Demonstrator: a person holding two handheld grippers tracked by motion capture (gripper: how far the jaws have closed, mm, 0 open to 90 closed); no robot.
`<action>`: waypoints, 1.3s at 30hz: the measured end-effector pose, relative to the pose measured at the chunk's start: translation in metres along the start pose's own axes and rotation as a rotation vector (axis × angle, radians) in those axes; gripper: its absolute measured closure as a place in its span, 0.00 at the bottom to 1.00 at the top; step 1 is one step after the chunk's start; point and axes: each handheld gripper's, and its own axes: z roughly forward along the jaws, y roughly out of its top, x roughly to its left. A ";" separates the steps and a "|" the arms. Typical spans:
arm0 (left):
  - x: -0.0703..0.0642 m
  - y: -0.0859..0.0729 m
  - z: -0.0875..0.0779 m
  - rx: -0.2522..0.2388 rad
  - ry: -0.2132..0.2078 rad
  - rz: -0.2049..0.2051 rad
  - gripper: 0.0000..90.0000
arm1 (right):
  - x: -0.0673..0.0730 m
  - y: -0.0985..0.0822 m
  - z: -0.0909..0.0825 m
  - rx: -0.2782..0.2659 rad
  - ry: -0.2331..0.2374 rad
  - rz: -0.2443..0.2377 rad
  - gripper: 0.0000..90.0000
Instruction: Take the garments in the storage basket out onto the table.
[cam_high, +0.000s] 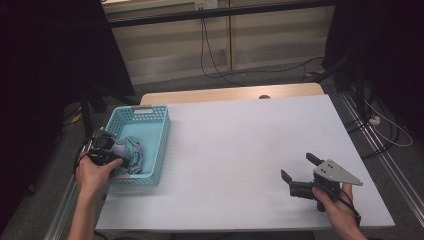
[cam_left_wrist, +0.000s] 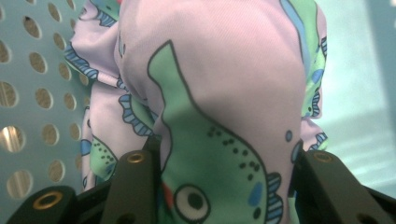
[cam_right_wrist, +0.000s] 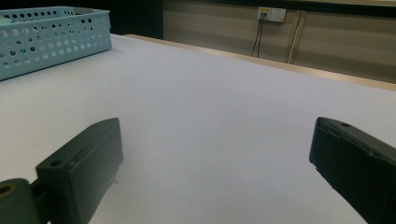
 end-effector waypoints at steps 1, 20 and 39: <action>0.000 -0.001 0.000 -0.015 -0.001 0.003 0.62 | 0.000 0.000 0.000 0.000 0.000 0.000 0.03; -0.006 -0.006 -0.030 -0.295 -0.019 -0.034 0.62 | 0.000 0.000 0.001 0.002 0.008 -0.001 0.03; -0.009 -0.016 -0.063 -0.456 -0.002 -0.037 0.62 | 0.000 0.000 0.000 -0.002 0.006 0.001 0.03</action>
